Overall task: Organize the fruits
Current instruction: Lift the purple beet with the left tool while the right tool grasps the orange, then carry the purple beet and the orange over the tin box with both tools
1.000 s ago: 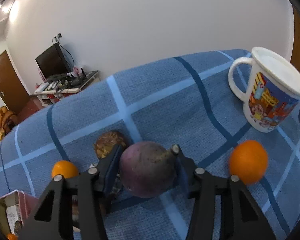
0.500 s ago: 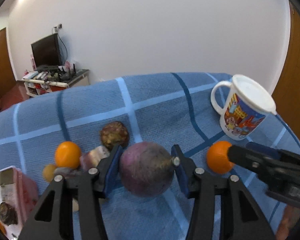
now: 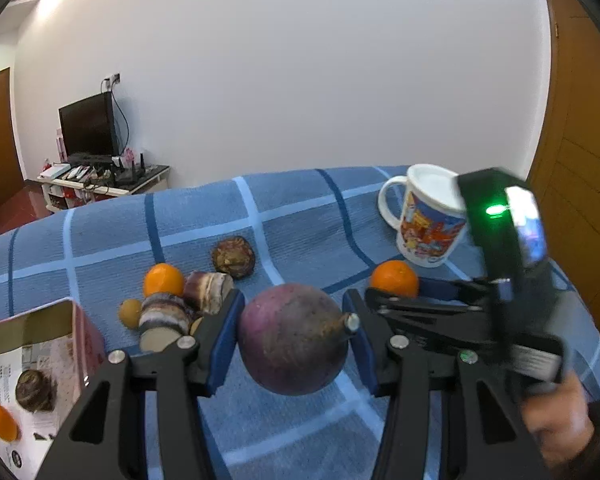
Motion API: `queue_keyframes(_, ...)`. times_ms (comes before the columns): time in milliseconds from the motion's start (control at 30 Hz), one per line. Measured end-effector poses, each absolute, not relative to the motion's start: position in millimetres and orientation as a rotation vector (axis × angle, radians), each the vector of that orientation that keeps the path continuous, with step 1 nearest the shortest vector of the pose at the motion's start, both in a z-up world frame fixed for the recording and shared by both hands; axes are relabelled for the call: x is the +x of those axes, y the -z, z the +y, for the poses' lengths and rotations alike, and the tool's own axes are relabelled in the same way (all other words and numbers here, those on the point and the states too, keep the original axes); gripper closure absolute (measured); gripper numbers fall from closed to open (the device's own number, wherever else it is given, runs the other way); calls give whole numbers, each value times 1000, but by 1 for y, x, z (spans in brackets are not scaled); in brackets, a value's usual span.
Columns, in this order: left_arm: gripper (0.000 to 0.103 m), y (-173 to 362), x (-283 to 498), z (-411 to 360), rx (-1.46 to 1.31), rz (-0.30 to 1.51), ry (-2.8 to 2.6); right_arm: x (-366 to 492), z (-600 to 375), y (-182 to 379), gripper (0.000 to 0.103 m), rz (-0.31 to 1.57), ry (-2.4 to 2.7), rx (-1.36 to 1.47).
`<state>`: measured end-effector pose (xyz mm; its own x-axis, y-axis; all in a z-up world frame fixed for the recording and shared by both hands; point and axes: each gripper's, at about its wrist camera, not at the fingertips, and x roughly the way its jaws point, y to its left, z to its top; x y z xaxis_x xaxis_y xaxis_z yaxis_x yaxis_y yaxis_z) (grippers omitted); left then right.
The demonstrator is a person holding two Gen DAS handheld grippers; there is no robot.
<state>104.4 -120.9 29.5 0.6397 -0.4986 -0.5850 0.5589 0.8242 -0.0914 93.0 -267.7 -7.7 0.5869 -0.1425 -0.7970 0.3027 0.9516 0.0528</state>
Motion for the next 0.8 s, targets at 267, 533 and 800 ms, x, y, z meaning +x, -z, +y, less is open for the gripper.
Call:
queue_keyframes(267, 51, -40, 76, -96, 82, 575, 620, 91, -270, 4, 53, 883, 267, 213)
queue_keyframes(533, 51, -47, 74, -62, 71, 549, 557, 54, -264, -46, 53, 551, 69, 357)
queue_keyframes(800, 51, -47, 72, -26, 91, 519, 498, 33, -208, -45, 53, 485, 138, 247)
